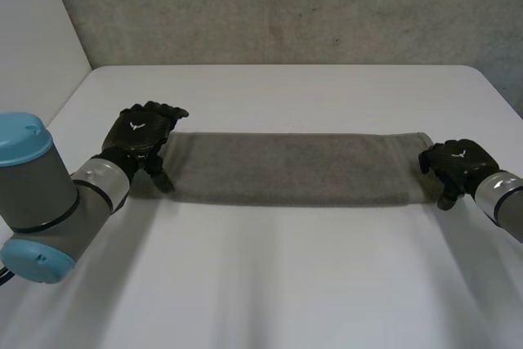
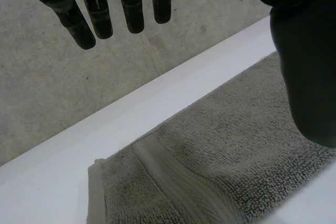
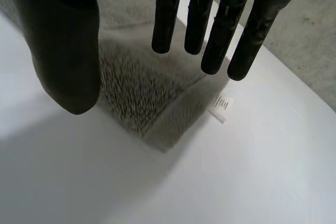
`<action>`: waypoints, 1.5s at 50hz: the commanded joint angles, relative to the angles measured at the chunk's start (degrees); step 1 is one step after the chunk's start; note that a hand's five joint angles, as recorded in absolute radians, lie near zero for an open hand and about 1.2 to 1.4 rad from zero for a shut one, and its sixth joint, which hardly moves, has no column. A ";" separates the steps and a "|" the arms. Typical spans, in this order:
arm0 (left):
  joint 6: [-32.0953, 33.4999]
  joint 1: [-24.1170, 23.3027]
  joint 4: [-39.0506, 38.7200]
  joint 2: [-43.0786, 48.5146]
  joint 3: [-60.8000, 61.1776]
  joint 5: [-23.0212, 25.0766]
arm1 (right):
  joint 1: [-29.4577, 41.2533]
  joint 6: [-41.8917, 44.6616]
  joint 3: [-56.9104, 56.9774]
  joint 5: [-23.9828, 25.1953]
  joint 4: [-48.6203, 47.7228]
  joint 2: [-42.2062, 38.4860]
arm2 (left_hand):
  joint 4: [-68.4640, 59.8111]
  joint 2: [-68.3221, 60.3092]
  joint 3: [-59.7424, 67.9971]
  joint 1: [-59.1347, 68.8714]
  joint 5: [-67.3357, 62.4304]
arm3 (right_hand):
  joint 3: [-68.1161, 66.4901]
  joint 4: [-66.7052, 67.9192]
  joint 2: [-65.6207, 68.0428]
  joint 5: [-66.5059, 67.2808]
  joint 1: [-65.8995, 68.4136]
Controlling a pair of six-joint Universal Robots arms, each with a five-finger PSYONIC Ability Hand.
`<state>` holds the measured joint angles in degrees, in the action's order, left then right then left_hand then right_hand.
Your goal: Fold the towel.
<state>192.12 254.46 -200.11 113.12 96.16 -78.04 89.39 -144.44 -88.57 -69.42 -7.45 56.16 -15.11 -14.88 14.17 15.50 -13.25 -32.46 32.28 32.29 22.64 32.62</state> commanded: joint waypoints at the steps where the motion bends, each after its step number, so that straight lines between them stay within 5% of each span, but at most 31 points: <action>1: 0.01 0.08 -0.01 0.09 -0.01 -0.10 | 0.08 0.30 3.05 -0.89 -1.07 -4.12 | 2.71 2.48 -1.77 -3.10 10.85 | -32.52 32.70 32.69 32.34 32.36; 2: 0.01 0.16 -0.01 0.09 -0.01 -0.10 | -0.18 0.21 3.49 -1.67 -1.42 -4.13 | 2.71 2.48 -1.77 -3.10 10.85 | -45.95 46.13 46.12 45.77 45.79; 12: 0.01 0.34 -0.01 -0.18 -0.01 -0.27 | -3.35 5.13 6.30 -12.93 -4.24 -2.72 | 2.71 2.48 -1.77 -3.10 10.85 | -47.54 47.72 47.71 47.36 47.38; 19: -0.07 0.60 -0.01 -1.67 -0.01 -0.45 | -8.62 27.42 7.97 -19.69 -4.41 -2.46 | 2.71 2.48 -1.77 -3.10 10.85 | -47.54 47.72 47.71 47.36 47.38; 21: -0.07 0.60 -0.01 -2.02 -0.10 -0.36 | -8.19 27.98 8.06 -20.22 -4.58 -1.67 | 2.71 2.48 -1.77 -3.10 10.85 | -47.54 47.72 47.71 47.36 47.38; 31: -0.16 0.51 -0.01 -2.72 -0.97 -0.63 | 11.91 7.00 8.15 -15.84 -7.84 8.87 | 2.71 2.48 -1.77 -3.10 10.85 | -47.54 47.72 47.71 47.36 47.38; 35: -0.16 0.25 -0.01 -3.34 -0.71 -0.80 | 25.00 5.92 8.59 -14.25 -8.98 8.45 | 2.71 2.48 -1.77 -3.10 10.85 | -47.54 47.72 47.71 47.36 47.38; 43: -0.25 -0.10 -0.10 -3.34 -0.18 -0.80 | 39.35 5.66 9.82 -9.95 -11.35 0.63 | 2.88 2.64 -1.93 -3.27 11.01 | -47.54 47.72 47.71 47.36 47.38; 66: -0.25 -0.80 -0.54 -2.55 -0.62 -0.80 | 41.48 -4.18 14.47 -4.32 -11.27 -5.17 | 2.88 2.64 -1.94 -3.27 11.01 | -47.54 47.72 47.71 47.36 47.38; 67: -0.25 -0.98 -0.54 -2.55 -0.45 -0.80 | 41.56 -4.27 14.74 -4.49 -10.92 -5.70 | 2.88 2.64 -1.94 -3.27 11.01 | -31.78 31.96 31.95 31.60 31.62; 68: -0.25 -0.98 -0.54 -2.55 -0.45 -0.80 | 41.57 -4.27 14.74 -4.49 -10.91 -5.71 | 2.88 2.64 -1.94 -3.27 11.01 | -31.62 31.80 31.79 31.44 31.46; 70: -0.16 -1.07 -0.54 -2.55 -0.36 -0.89 | 41.92 -4.62 14.22 -4.49 -10.30 -6.06 | 2.88 2.64 -1.94 -3.27 11.01 | 22.46 -22.28 -22.29 -22.64 -22.62; 75: -0.16 -1.59 -0.45 -2.55 -0.27 -0.89 | 40.86 -6.81 12.81 -4.67 -9.07 -5.01 | 2.88 2.64 -1.94 -3.27 11.01 | 22.46 -22.28 -22.29 -22.64 -22.62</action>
<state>191.92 253.49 -200.65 110.60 95.73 -78.87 131.08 -149.20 -74.14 -73.79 -18.15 50.57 -15.11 -14.88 14.17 15.50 -13.28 -23.58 22.78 21.17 10.07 21.96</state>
